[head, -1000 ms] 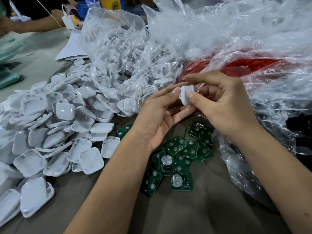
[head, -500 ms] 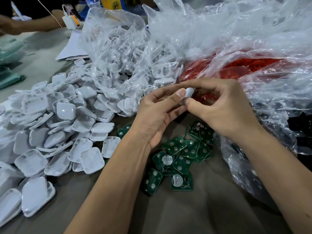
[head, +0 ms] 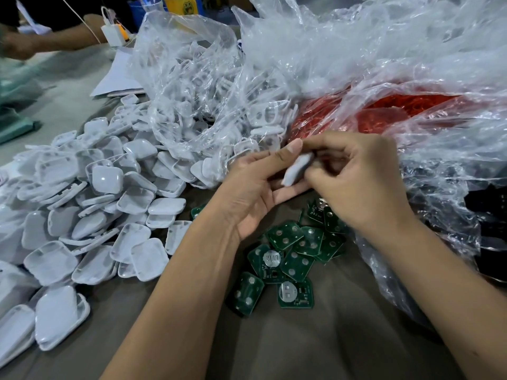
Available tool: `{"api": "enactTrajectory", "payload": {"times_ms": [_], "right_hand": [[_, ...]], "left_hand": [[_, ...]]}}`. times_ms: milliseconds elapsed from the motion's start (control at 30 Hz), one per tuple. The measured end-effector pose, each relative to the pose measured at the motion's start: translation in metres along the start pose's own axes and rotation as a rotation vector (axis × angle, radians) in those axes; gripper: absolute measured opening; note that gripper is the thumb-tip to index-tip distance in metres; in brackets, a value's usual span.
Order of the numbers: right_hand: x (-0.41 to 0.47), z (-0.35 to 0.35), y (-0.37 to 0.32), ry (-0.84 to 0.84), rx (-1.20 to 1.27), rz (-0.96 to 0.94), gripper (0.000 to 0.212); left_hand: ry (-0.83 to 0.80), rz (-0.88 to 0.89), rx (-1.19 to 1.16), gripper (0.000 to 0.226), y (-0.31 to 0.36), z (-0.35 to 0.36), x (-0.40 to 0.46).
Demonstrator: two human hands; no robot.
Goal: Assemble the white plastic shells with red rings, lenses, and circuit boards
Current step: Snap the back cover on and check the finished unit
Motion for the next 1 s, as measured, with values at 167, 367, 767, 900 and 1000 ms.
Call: {"api": "enactTrajectory", "payload": {"times_ms": [167,367,767,900,1000], "right_hand": [[0.002,-0.002,0.004,0.019,0.026,-0.009,0.027],[0.005,0.002,0.016,-0.086,0.206,0.163,0.023],[0.005,0.002,0.025,-0.183,0.55,0.302,0.028],[0.005,0.002,0.024,-0.186,0.551,0.305,0.028],[0.005,0.001,0.025,-0.173,0.51,0.308,0.026]], "left_hand": [[0.034,-0.012,0.049,0.038,0.0,-0.005,0.001],[0.172,0.148,0.062,0.034,0.001,-0.01,0.006],[0.208,0.185,0.055,0.047,0.004,-0.006,0.001],[0.203,0.181,0.047,0.037,0.003,-0.007,0.003],[0.173,0.223,0.09,0.018,0.004,-0.007,0.002]]}}
Point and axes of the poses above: each hand's wrist, its own x-axis towards the middle knuckle, its own z-axis out of the palm, y = z × x, the point moved 3 cm from there along x, towards the middle knuckle, and after that the axes turned 3 degrees about -y, right-handed, at the moved point
